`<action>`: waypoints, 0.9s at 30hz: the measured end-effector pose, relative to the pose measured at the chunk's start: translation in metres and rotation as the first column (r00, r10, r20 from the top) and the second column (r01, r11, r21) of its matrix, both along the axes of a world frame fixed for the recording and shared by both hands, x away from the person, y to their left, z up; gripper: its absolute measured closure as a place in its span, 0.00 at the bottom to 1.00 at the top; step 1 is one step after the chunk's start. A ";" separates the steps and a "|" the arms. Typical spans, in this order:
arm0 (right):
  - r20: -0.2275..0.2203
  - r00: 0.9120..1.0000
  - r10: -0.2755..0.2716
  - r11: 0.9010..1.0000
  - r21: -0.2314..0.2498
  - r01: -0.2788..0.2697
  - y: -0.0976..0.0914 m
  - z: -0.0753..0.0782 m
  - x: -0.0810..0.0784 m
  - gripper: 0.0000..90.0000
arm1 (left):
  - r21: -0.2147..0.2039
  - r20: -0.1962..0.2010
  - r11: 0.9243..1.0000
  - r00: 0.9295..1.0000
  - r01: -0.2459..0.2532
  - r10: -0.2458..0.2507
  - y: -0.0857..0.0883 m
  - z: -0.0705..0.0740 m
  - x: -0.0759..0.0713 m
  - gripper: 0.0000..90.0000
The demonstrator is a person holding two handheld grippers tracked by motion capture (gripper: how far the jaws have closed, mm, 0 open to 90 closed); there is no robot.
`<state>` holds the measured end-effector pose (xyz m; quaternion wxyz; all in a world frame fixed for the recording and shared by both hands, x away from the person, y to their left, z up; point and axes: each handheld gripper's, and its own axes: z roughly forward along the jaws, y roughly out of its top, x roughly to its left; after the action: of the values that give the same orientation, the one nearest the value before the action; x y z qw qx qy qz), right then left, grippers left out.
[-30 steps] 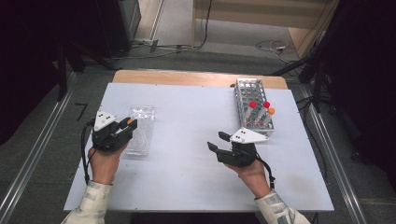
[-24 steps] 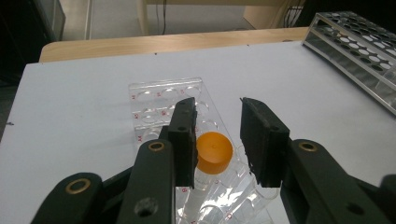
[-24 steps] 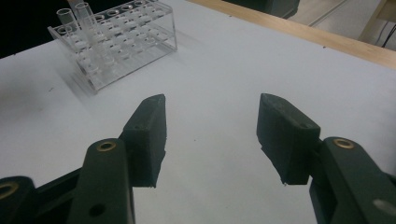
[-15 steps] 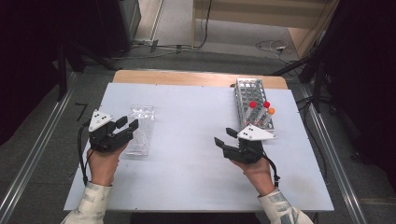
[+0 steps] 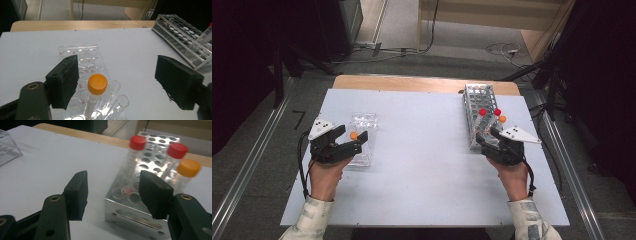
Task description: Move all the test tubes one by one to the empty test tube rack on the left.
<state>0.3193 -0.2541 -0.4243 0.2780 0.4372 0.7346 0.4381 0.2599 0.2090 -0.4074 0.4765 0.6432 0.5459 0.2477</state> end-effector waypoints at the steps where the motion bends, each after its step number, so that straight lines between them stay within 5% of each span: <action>1: 0.001 1.000 -0.019 1.000 -0.004 0.019 -0.004 0.000 0.000 0.43 | -0.006 -0.005 1.000 1.000 0.004 -0.004 0.000 0.000 0.000 0.19; 9: 0.007 0.992 -0.125 0.992 -0.034 0.125 -0.024 -0.005 0.011 0.43 | -0.022 0.001 1.000 1.000 0.003 -0.003 0.000 -0.001 0.002 0.11; 19: -0.020 0.982 -0.187 0.982 -0.027 0.186 -0.031 -0.018 0.035 0.46 | -0.033 0.013 0.999 1.000 0.029 -0.028 -0.003 0.001 0.000 0.09; 27: -0.016 0.976 -0.218 0.976 -0.028 0.217 -0.034 -0.027 0.047 0.62 | -0.028 0.008 0.998 0.999 0.053 -0.053 -0.006 0.001 0.000 0.08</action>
<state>0.3667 -0.2883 -0.4511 0.3228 0.5156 0.6906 0.3913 0.2595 0.2026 -0.4066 0.4938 0.6499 0.5301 0.2296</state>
